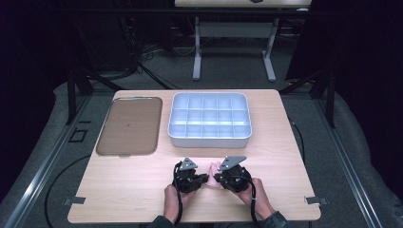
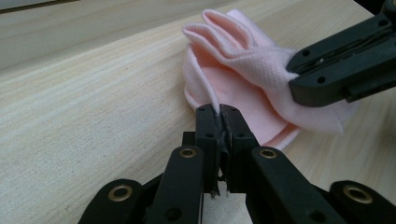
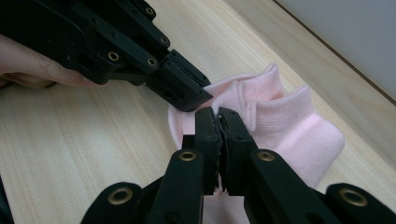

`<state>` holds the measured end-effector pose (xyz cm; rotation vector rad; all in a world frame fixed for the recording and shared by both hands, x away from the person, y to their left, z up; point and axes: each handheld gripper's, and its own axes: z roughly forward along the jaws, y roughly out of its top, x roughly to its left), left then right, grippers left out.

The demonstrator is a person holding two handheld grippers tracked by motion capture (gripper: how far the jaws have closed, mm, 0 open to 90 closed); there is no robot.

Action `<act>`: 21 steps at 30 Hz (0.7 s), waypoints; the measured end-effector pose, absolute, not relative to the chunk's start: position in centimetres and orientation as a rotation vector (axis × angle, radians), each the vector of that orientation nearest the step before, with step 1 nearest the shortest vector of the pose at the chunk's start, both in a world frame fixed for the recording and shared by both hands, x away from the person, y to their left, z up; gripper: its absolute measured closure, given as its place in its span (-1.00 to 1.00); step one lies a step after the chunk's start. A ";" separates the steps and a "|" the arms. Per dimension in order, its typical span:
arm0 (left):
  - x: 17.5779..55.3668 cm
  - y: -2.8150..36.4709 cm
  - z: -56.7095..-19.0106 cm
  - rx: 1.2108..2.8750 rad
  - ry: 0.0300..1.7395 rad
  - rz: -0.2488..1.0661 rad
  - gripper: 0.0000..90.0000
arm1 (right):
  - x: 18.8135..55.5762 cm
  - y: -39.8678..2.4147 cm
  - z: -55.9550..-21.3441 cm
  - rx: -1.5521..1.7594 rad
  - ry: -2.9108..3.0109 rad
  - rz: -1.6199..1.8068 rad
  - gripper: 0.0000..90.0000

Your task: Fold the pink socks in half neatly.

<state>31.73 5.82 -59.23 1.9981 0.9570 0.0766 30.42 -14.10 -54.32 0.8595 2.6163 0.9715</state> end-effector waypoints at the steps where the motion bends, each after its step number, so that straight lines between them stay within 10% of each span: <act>1: 31.7 5.8 -59.2 1.998 0.957 0.077 0.93 | 30.4 -14.1 -54.3 0.860 2.616 0.972 0.94; 8: 31.7 5.8 -59.2 2.000 0.954 0.080 0.92 | 30.5 -13.9 -55.3 0.849 2.654 0.979 0.91; 14: 31.7 5.8 -59.2 1.999 0.956 0.081 0.92 | 30.4 -14.9 -54.5 0.870 2.637 1.099 0.22; 21: 31.7 5.8 -59.2 1.999 0.955 0.082 0.92 | 30.5 -17.2 -52.8 0.965 2.549 1.164 0.11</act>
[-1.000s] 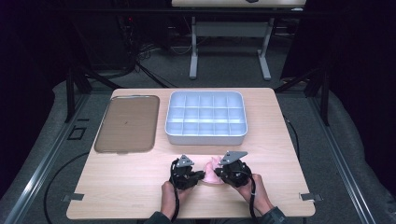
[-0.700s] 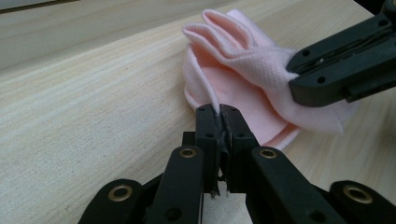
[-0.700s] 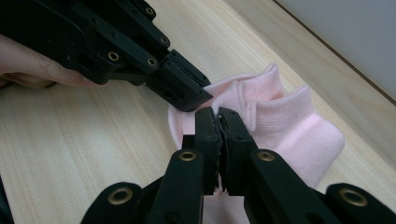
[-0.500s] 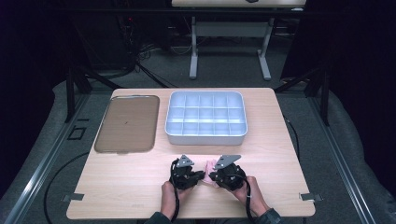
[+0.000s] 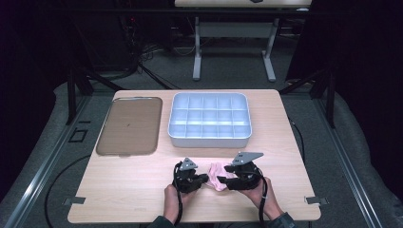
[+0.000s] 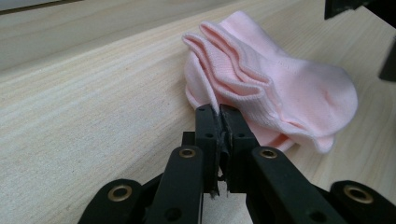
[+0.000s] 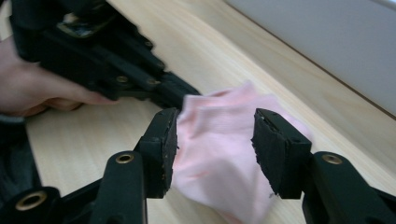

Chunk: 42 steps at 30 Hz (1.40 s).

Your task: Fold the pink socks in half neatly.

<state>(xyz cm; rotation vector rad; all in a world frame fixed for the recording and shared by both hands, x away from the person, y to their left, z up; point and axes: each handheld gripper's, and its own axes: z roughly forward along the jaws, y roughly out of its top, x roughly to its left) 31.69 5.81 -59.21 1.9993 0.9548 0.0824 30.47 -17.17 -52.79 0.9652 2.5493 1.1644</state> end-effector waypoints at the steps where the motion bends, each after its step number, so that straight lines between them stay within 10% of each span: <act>1: 31.7 5.8 -59.2 1.999 0.955 0.082 0.92 | 30.6 -17.3 -52.8 0.989 2.548 1.156 0.14; 10: 31.7 5.8 -59.2 2.000 0.954 0.082 0.92 | 31.8 -15.3 -55.4 1.037 2.627 0.899 0.23; 19: 31.7 5.8 -59.2 2.000 0.954 0.082 0.92 | 31.9 -15.4 -56.3 1.025 2.598 0.921 0.88; 42: 31.6 5.8 -59.2 2.004 0.954 0.092 0.92 | 31.8 -14.9 -56.4 1.004 2.618 0.969 0.80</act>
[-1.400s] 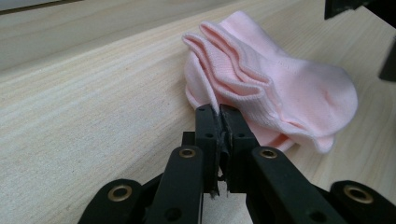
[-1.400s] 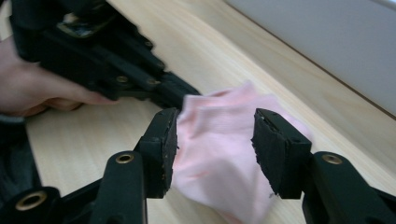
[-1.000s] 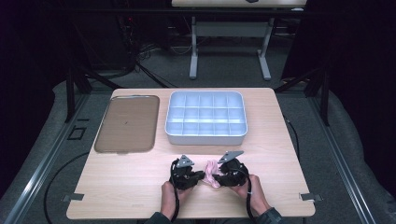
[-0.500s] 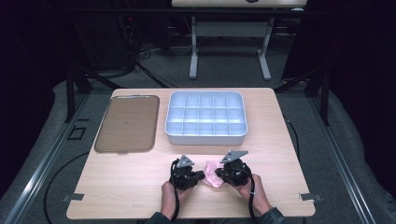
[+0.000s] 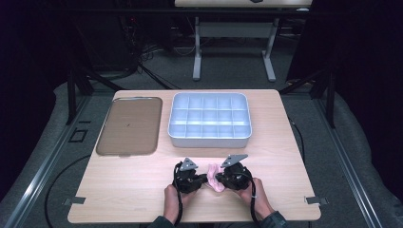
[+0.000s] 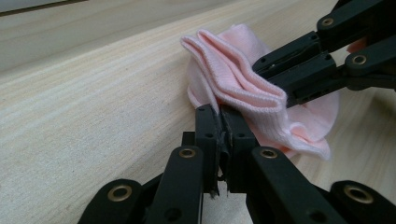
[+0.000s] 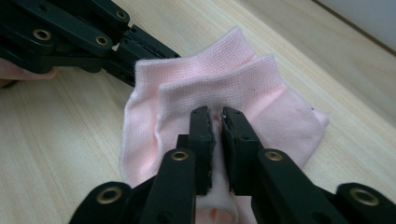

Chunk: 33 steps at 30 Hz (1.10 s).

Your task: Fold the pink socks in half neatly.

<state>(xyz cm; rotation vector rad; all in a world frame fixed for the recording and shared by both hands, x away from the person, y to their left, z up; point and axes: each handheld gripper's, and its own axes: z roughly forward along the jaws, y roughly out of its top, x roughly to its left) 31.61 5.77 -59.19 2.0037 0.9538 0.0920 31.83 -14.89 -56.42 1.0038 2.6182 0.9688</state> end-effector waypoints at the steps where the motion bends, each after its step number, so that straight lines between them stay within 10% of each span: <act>1: 31.6 5.8 -59.2 1.998 0.957 0.086 0.91 | 31.9 -15.0 -56.5 1.011 2.615 0.987 0.77; 9: 31.3 6.4 -58.8 1.989 0.996 0.140 0.20 | 31.6 -16.7 -55.7 1.025 2.569 1.106 0.33; 27: 30.3 8.4 -56.6 1.955 0.984 0.224 -0.27 | 31.0 -22.1 -55.3 1.222 2.374 1.093 -0.67; 33: 30.2 7.7 -55.7 1.964 0.935 0.227 -0.08 | 31.0 -23.5 -57.0 1.292 2.350 1.097 -0.77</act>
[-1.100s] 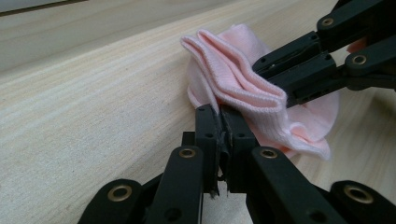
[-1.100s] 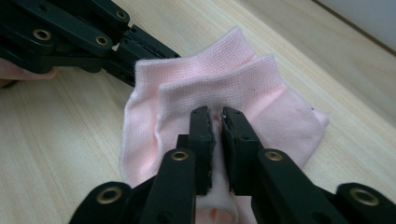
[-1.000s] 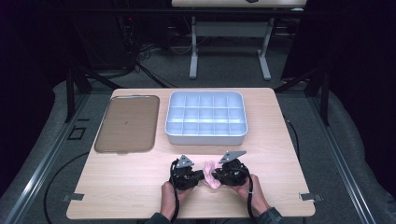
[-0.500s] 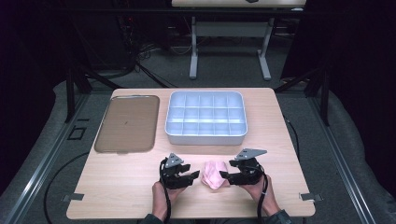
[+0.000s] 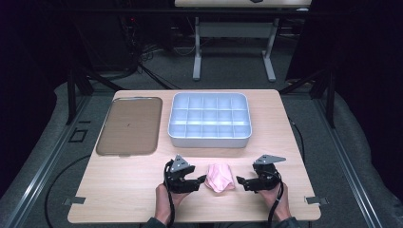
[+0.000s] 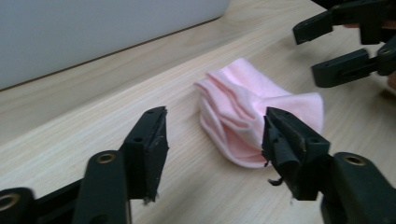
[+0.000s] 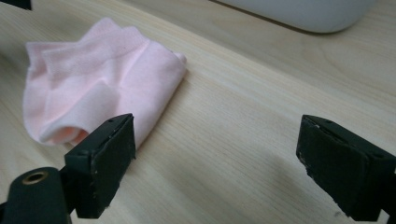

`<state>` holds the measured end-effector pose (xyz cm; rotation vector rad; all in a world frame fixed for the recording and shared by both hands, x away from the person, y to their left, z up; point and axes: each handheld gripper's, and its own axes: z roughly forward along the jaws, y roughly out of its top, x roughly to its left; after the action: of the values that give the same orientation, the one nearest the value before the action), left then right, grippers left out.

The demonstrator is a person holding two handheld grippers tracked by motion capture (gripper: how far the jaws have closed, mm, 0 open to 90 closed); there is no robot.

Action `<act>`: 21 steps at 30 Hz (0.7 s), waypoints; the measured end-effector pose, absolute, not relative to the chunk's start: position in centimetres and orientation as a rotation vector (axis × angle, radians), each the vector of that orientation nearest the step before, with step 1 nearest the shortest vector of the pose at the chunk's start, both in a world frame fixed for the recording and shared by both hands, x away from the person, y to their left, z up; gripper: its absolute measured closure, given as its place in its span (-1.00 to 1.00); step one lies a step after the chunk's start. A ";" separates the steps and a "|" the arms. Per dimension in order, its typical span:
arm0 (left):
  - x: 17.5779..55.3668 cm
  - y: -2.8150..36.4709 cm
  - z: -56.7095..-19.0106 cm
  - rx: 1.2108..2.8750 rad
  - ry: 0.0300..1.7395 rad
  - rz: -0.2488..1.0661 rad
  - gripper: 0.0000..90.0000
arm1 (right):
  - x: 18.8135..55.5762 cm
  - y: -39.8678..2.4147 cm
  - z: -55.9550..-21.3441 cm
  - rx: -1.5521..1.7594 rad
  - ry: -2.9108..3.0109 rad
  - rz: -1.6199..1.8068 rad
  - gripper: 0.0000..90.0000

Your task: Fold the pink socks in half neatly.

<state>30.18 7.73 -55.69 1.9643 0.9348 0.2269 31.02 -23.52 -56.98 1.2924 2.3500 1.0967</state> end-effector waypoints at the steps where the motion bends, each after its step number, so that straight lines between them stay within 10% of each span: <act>1: 30.1 7.5 -55.4 1.969 0.917 0.234 -0.08 | 31.0 -23.5 -57.0 1.292 2.350 1.097 -0.77; 21: 30.9 3.1 -55.7 2.148 0.779 0.225 0.84 | 30.7 -23.6 -58.7 1.259 2.303 1.083 -0.67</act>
<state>30.88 3.11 -55.65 2.1481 0.7792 0.2248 30.70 -23.62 -58.69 1.2587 2.3035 1.0832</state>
